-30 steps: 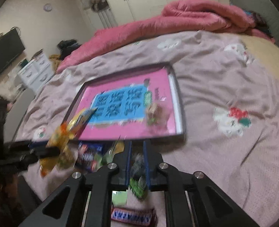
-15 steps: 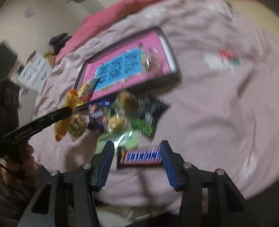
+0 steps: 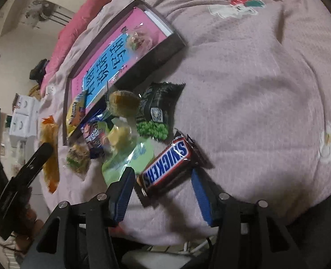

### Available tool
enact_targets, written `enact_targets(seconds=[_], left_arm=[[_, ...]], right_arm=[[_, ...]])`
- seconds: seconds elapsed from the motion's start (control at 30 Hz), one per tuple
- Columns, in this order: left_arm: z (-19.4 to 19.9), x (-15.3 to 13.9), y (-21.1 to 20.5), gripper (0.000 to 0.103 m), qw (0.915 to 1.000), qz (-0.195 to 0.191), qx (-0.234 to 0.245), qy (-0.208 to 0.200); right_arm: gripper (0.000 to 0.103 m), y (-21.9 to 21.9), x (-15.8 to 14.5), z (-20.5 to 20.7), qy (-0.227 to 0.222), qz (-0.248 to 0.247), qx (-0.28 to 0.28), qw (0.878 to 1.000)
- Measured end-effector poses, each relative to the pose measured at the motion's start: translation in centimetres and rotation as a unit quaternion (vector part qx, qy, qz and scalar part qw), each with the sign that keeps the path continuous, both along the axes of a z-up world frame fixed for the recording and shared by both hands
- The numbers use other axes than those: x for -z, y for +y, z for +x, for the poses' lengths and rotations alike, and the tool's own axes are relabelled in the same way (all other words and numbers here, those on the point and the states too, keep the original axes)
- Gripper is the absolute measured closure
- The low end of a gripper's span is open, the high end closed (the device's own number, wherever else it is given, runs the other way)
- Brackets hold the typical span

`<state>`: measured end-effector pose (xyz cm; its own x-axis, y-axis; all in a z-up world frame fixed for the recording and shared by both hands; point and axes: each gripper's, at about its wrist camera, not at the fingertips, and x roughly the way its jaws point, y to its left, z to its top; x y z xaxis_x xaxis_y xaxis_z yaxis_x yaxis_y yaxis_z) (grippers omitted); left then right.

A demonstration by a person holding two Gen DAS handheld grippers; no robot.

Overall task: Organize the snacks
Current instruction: 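Grasp the Snickers bar with the right gripper while the left holds the bread pack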

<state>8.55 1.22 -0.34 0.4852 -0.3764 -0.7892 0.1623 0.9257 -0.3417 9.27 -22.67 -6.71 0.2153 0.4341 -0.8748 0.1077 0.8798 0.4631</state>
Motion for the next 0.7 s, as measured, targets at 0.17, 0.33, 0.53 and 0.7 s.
enact_targets(seconds=[0.17, 0.33, 0.53, 0.7], left_arm=[[0.2, 0.2, 0.1, 0.063, 1.0, -0.003, -0.002, 0.005], [0.3, 0.2, 0.4, 0.063, 0.9999, -0.007, -0.007, 0.004], [0.6, 0.0, 1.1, 0.063, 0.9998, -0.012, -0.016, 0.001], [1.1, -0.2, 1.6, 0.063, 0.9995, -0.015, -0.026, -0.005]], right_arm=[[0.061, 2.1, 0.1, 0.9, -0.035, -0.061, -0.052, 0.996], [0.067, 1.5, -0.2, 0.2, -0.06, -0.059, -0.061, 0.995], [0.069, -0.8, -4.1, -1.3, -0.134, -0.056, -0.035, 0.989], [0.07, -0.7, -6.9, -0.6, -0.187, -0.066, -0.037, 0.979]])
